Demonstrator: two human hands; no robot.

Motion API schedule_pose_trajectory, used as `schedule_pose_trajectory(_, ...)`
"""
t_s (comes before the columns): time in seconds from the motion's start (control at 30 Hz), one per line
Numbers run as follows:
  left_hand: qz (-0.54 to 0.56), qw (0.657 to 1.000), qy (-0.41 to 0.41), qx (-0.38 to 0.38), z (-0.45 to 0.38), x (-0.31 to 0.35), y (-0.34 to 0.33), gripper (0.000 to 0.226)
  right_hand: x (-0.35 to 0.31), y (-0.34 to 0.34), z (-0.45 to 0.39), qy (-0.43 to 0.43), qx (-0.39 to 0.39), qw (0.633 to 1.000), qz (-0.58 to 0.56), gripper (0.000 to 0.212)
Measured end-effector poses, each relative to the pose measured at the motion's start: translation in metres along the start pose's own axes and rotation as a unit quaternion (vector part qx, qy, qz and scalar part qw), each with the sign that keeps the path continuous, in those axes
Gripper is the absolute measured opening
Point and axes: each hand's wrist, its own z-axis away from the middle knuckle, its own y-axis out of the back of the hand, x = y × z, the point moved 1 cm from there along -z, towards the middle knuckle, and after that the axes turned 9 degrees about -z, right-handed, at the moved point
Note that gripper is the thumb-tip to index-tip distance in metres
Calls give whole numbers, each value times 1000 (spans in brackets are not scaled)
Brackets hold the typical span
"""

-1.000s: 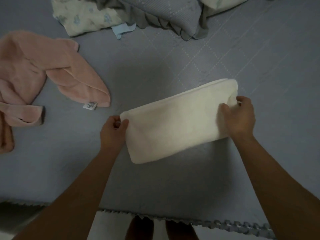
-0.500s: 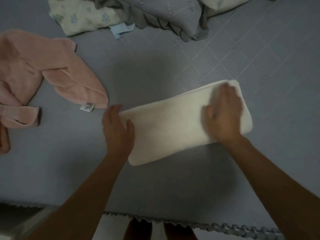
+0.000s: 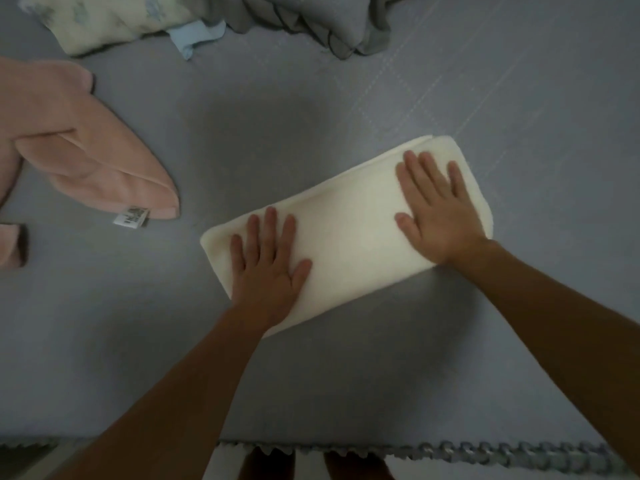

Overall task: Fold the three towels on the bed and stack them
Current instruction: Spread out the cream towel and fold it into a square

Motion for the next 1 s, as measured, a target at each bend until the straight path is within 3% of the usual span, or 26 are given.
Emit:
schedule_pose_trajectory(0.13,31,999,13,9,-19,-4,41,65,28,23,11,-196,12,977,-80,77)
schedule_pose_trajectory(0.2,73,995,55,40,-38,-15,65,49,26,30,36,-312,72,936,-147,76)
schedule_pose_trajectory(0.23,82,993,74,37,-46,-23,73,47,25,29,53,-375,124,898,-192,74)
schedule_pose_trajectory(0.27,88,992,85,16,-53,-32,79,49,19,26,69,-447,184,836,-261,74)
schedule_pose_trajectory(0.3,100,991,90,-24,-57,-41,82,52,7,22,83,-519,231,736,-368,72)
schedule_pose_trajectory(0.33,122,986,95,-68,-59,-49,82,55,-10,19,93,-571,238,617,-486,66)
schedule_pose_trajectory(0.37,155,976,106,-110,-58,-56,80,57,-30,15,97,-585,191,550,-565,56)
schedule_pose_trajectory(0.4,195,962,121,-148,-54,-61,77,58,-51,10,96,-566,121,536,-614,45)
schedule_pose_trajectory(0.47,278,928,149,-198,-34,-66,65,57,-88,5,85,-492,16,588,-642,35)
schedule_pose_trajectory(0.53,356,894,167,-213,-1,-65,47,45,-104,7,66,-454,17,648,-611,36)
schedule_pose_trajectory(0.6,431,855,191,-217,40,-57,24,31,-102,16,47,-448,85,671,-585,22)
schedule_pose_trajectory(0.67,479,822,211,-226,81,-44,2,23,-97,21,39,-439,137,663,-591,16)
schedule_pose_trajectory(0.73,506,800,221,-233,115,-32,-16,30,-102,10,51,-431,130,666,-595,19)
schedule_pose_trajectory(0.83,526,781,252,-222,144,-31,-34,34,-133,-15,101,-443,44,661,-604,28)
schedule_pose_trajectory(0.93,556,761,256,-215,161,-34,-36,27,-175,-29,174,-466,-42,593,-655,32)
schedule_pose_trajectory(1.0,562,763,247,-201,173,-39,-30,32,-205,-30,219,-463,-113,584,-657,35)
